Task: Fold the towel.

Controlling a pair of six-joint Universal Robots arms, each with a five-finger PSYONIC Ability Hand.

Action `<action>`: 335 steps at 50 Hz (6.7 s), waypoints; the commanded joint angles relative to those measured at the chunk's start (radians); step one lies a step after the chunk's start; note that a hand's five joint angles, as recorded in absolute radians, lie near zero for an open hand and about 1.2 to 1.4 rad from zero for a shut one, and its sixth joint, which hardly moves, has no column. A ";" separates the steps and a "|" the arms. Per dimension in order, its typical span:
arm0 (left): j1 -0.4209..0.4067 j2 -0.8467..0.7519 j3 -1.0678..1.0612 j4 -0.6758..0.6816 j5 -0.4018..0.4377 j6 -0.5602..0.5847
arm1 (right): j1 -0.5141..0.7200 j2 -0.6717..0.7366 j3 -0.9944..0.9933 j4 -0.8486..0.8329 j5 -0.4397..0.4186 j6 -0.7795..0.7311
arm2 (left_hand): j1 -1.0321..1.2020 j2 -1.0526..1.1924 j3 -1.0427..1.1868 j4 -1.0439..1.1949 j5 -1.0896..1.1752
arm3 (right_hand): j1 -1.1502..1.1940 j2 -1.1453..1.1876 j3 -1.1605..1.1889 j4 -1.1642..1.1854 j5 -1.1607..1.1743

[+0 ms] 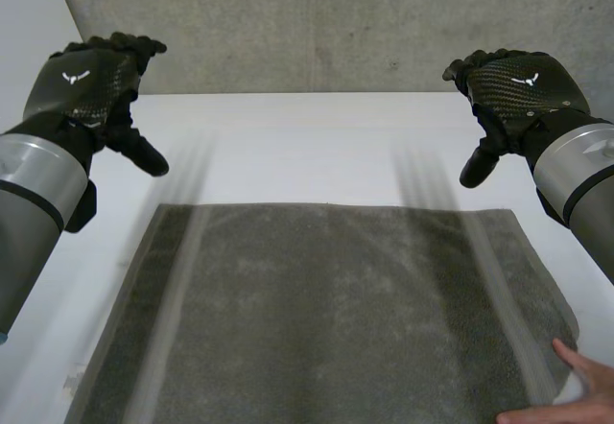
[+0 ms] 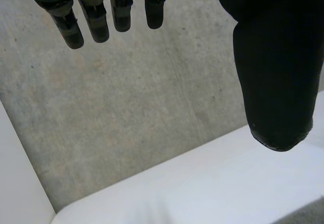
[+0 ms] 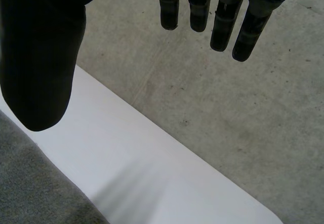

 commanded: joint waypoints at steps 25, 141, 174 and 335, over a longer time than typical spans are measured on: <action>0.051 0.022 -0.133 0.001 0.100 0.110 | -0.020 0.020 0.038 0.125 -0.070 -0.072 | 0.008 0.013 0.013 0.012 -0.025 | -0.051 -0.073 -0.067 -0.086 -0.060; 0.174 -0.810 0.542 -0.045 0.205 0.135 | -0.373 0.821 -0.489 0.096 -0.255 -0.075 | 0.172 0.178 0.178 0.177 0.140 | 0.540 0.518 0.524 0.505 0.531; 0.176 -0.809 0.541 -0.048 0.205 0.130 | -0.374 0.817 -0.469 0.096 -0.277 -0.072 | 0.157 0.163 0.163 0.162 0.125 | 1.073 1.051 1.057 1.038 1.064; 0.194 -0.876 0.700 -0.150 0.143 0.247 | -0.371 0.510 -0.265 -0.004 -0.481 0.005 | 1.226 1.231 1.231 1.230 1.193 | 1.171 1.149 1.154 1.136 1.161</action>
